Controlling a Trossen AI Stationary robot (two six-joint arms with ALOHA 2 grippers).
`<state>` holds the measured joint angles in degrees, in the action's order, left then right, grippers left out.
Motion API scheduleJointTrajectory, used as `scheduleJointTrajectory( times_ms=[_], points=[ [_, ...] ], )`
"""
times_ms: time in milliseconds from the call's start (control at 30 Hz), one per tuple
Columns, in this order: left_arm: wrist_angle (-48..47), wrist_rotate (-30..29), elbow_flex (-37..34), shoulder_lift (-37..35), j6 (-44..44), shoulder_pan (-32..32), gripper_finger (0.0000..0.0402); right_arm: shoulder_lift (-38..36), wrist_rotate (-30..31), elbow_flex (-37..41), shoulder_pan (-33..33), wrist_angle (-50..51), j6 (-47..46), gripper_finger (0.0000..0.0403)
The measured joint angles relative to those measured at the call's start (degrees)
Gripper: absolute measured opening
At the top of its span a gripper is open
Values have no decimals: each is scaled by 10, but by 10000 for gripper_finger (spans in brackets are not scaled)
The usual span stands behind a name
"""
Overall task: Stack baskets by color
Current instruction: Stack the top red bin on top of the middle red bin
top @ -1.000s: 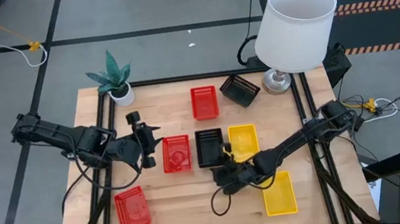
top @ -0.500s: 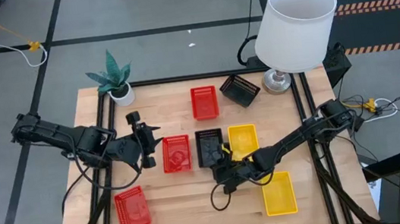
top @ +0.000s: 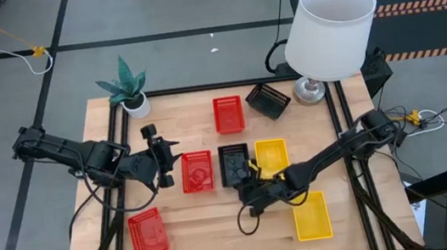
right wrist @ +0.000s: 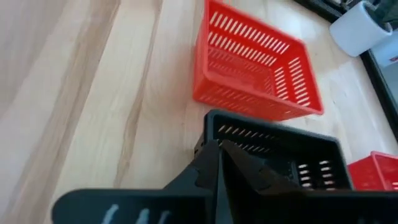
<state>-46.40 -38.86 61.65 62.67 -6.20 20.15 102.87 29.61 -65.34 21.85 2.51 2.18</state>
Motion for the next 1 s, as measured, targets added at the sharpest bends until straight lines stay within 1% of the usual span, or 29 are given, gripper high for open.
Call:
scheduleJointTrajectory(
  times_ms=[167,300,367,567,800,1000],
  points=[
    [1,-3,0,0,0,-8,163,-23,1,0,3,20,-2,13],
    [2,-43,0,0,0,-22,163,-38,2,0,4,43,-12,13],
    [3,-51,0,0,0,-31,163,-44,2,0,4,59,-18,13],
    [14,-46,0,0,-3,-50,163,-58,5,0,4,104,-36,13],
    [36,-21,0,0,-3,-54,163,-59,5,0,4,113,-36,13],
    [46,-19,0,29,8,-58,163,-74,5,0,4,149,-50,13]
  ],
)
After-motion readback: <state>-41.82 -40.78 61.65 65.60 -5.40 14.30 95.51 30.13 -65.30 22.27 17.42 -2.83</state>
